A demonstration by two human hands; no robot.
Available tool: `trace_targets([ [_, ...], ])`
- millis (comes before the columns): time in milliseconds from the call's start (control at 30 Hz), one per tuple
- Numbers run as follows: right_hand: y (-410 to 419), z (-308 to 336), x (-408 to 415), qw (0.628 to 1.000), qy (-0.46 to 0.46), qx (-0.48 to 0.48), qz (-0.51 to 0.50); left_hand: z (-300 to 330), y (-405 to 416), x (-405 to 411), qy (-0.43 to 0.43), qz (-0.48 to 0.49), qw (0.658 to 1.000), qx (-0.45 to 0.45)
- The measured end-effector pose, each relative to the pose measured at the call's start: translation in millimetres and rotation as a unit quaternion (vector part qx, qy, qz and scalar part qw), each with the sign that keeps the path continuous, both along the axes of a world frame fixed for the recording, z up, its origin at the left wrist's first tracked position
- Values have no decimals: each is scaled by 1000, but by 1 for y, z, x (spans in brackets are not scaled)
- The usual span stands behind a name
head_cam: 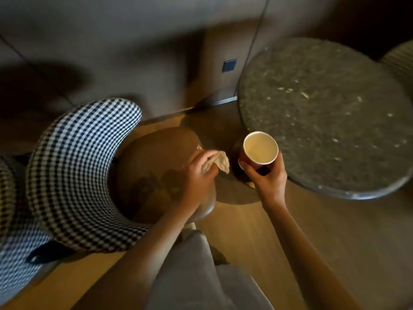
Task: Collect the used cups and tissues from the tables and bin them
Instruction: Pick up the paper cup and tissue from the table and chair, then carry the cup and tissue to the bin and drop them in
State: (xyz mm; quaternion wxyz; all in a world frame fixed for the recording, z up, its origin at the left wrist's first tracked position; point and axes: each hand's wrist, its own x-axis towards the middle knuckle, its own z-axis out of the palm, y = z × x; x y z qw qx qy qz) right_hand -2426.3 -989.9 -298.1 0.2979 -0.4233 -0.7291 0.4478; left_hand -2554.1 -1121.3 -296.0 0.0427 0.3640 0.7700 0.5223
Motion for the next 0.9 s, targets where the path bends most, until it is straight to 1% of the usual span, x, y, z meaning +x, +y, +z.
trace_targets([
  [67, -4, 6, 61, 999, 11, 8, -44, 7, 8, 47, 0, -48, 999, -1],
  [200, -21, 9, 194, 991, -1, 22, -135, 19, 25, 148, 8, -153, 988, 11],
  [300, -40, 12, 292, 976, -6, 21, -217, 25, 41, 225, 40, -239, 970, 19],
  [400, -59, 16, 377, 952, 0, 16, -304, 31, 60, 300, 59, -314, 947, 15],
  [500, -79, 15, 448, 924, 2, 8, -382, 35, 75, 370, 54, -397, 916, 8],
  [700, -104, 7, 555, 859, -5, -1, -511, 32, 119, 492, 24, -546, 837, -42],
  [800, -97, 1, 602, 829, -21, -3, -559, 27, 152, 552, 24, -593, 804, -41],
  [900, -73, -4, 651, 799, -27, -2, -601, 18, 195, 610, -3, -633, 773, -46],
])
